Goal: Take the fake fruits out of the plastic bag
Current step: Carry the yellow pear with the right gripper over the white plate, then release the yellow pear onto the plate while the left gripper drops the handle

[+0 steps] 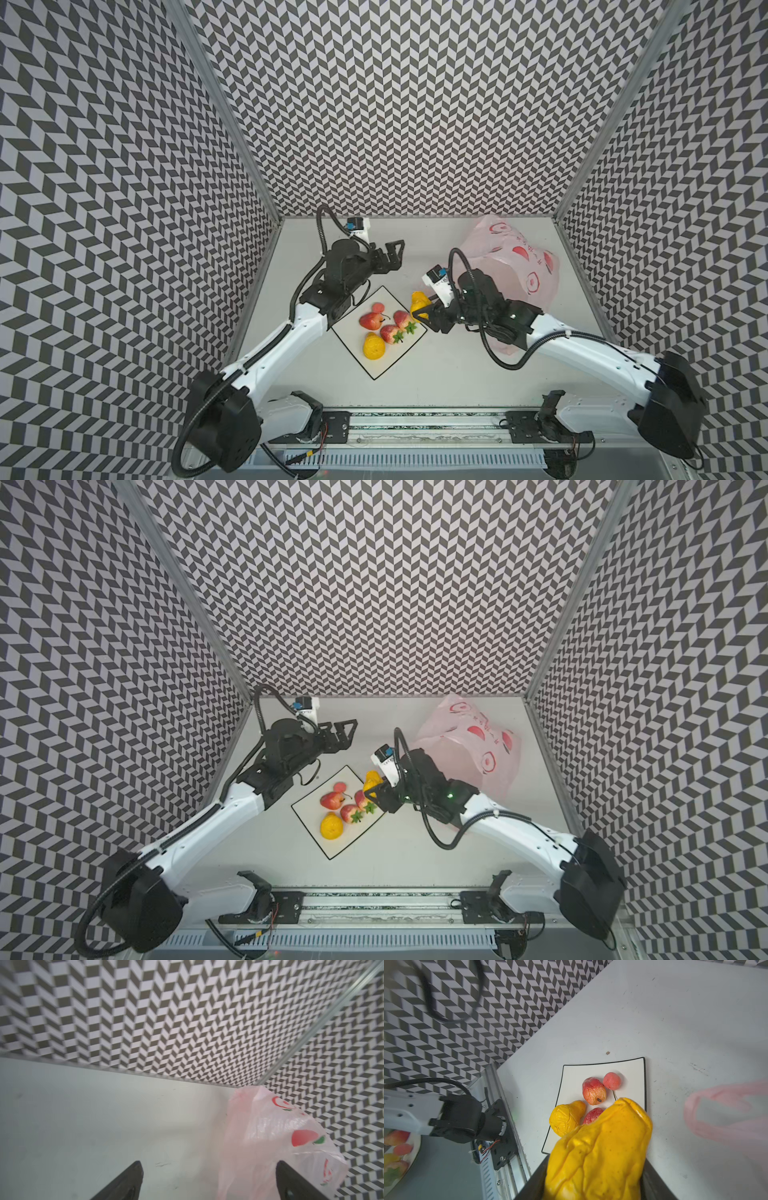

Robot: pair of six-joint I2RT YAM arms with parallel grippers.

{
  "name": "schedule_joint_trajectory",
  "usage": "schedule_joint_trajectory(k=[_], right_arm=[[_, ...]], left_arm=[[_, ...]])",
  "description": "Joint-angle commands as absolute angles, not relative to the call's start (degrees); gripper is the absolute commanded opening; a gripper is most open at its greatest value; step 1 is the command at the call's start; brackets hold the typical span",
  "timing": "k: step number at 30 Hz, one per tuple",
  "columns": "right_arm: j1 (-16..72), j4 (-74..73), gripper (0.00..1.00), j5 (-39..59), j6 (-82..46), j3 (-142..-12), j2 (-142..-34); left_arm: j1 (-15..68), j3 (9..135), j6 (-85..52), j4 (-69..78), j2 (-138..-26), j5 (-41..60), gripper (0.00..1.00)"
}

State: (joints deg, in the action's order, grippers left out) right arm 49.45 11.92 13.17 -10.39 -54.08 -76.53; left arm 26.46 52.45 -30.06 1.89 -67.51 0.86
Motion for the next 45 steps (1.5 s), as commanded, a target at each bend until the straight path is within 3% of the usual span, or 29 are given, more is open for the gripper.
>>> schedule_joint_trajectory(k=[1,12,22,27,36,45], right_arm=[[52.35,7.23,0.37,4.72,-14.19,-58.60,-82.52],[55.37,12.47,0.38,-8.80,-25.22,-72.30,-103.12],[56.20,12.74,0.42,-6.49,-22.42,-78.11,-112.23],[56.74,13.33,0.47,-4.86,-21.83,-78.23,-113.28],[57.26,14.33,0.74,-3.34,-20.71,-77.90,-110.39],[57.29,16.94,0.82,-5.89,-18.67,-78.40,-103.09]], left_arm=[[24.65,48.26,-33.52,-2.98,-61.44,-6.95,0.99],[22.26,39.36,-37.70,-11.41,-46.46,-14.49,0.96],[21.47,36.74,-38.23,-14.09,-42.64,-15.38,0.95],[21.08,36.30,-38.15,-14.20,-42.24,-15.48,0.95],[20.68,36.56,-38.22,-12.94,-42.77,-14.33,0.95],[20.59,37.39,-37.40,-12.00,-44.37,-14.19,0.95]])
